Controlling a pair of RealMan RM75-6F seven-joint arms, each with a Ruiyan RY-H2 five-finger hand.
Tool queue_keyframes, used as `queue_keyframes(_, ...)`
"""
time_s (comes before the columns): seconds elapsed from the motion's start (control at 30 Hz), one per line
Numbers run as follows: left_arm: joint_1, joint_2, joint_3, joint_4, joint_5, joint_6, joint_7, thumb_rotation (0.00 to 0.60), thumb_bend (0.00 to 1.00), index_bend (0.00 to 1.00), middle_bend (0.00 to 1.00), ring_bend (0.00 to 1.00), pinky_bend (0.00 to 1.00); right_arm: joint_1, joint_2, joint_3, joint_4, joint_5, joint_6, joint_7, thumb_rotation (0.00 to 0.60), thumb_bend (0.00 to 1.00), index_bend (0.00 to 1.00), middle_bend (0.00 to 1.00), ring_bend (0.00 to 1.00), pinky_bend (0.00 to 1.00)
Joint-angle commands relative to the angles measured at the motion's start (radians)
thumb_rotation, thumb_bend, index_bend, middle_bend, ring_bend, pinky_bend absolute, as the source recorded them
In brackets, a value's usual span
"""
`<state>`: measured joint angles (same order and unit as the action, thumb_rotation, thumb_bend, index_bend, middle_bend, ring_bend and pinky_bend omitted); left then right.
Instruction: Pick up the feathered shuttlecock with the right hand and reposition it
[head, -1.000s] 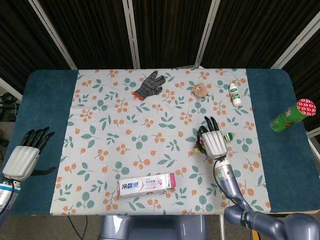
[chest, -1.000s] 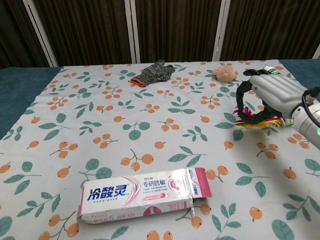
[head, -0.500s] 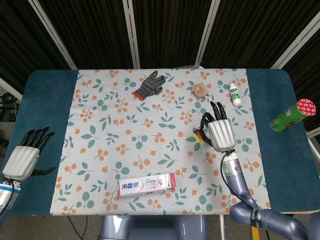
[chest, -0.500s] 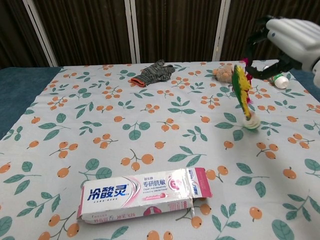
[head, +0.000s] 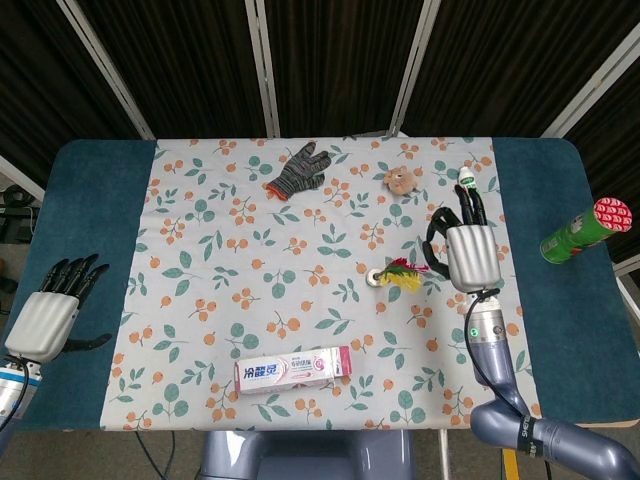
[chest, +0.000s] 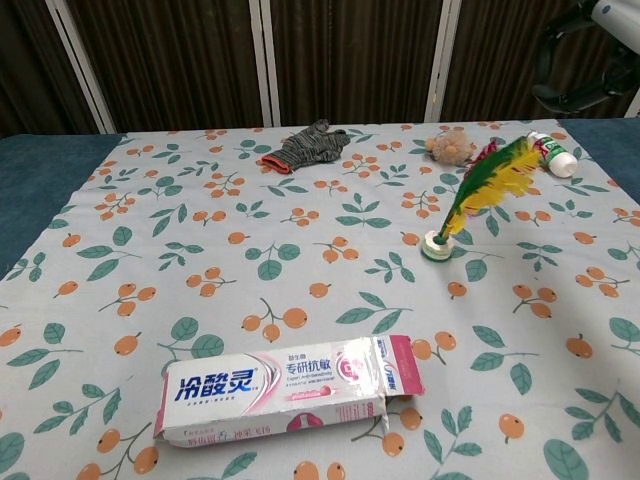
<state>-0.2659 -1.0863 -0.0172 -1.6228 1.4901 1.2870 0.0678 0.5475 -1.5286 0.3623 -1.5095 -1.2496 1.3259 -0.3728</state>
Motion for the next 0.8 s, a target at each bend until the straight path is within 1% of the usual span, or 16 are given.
queue_keyframes(0.03,0.000,0.000,0.000,0.000,0.000,0.000,0.000,0.530,0.13,0.08,0.00,0.00,0.00,-0.001,0.001,-0.004,0.003,0.003,0.001,0.001,0.600,0.38,0.65,0.37,0.01,0.00)
queue_keyframes(0.27,0.000,0.001,0.000,0.000,0.000,-0.001,-0.002,0.528,0.13,0.08,0.00,0.00,0.00,-0.008,0.009,-0.010,0.009,0.015,0.010,0.012,0.600,0.38,0.65,0.37,0.01,0.00)
queue_keyframes(0.4,0.000,0.001,0.000,0.000,0.001,-0.001,-0.003,0.528,0.13,0.08,0.00,0.00,0.00,-0.022,0.030,-0.018,0.002,0.011,0.023,0.018,0.600,0.38,0.64,0.37,0.01,0.00)
queue_keyframes(0.47,0.000,0.001,0.000,0.001,0.001,-0.001,-0.003,0.528,0.13,0.08,0.00,0.00,0.00,-0.034,0.047,-0.024,-0.005,0.007,0.032,0.025,0.600,0.37,0.60,0.35,0.01,0.00)
queue_keyframes(0.53,0.000,0.001,0.000,0.001,0.001,0.000,-0.003,0.529,0.13,0.08,0.00,0.00,0.00,-0.050,0.070,-0.035,-0.016,0.002,0.039,0.030,0.600,0.36,0.51,0.29,0.00,0.00)
queue_keyframes(0.63,0.000,0.001,0.000,0.001,0.001,0.000,-0.003,0.532,0.13,0.08,0.00,0.00,0.00,-0.087,0.111,-0.062,-0.034,-0.009,0.053,0.046,0.600,0.34,0.42,0.23,0.00,0.00)
queue_keyframes(0.8,0.000,0.000,-0.001,0.002,-0.001,0.000,-0.001,0.526,0.13,0.08,0.00,0.00,0.00,-0.162,0.182,-0.119,-0.043,-0.049,0.096,0.110,0.600,0.34,0.35,0.18,0.00,0.00)
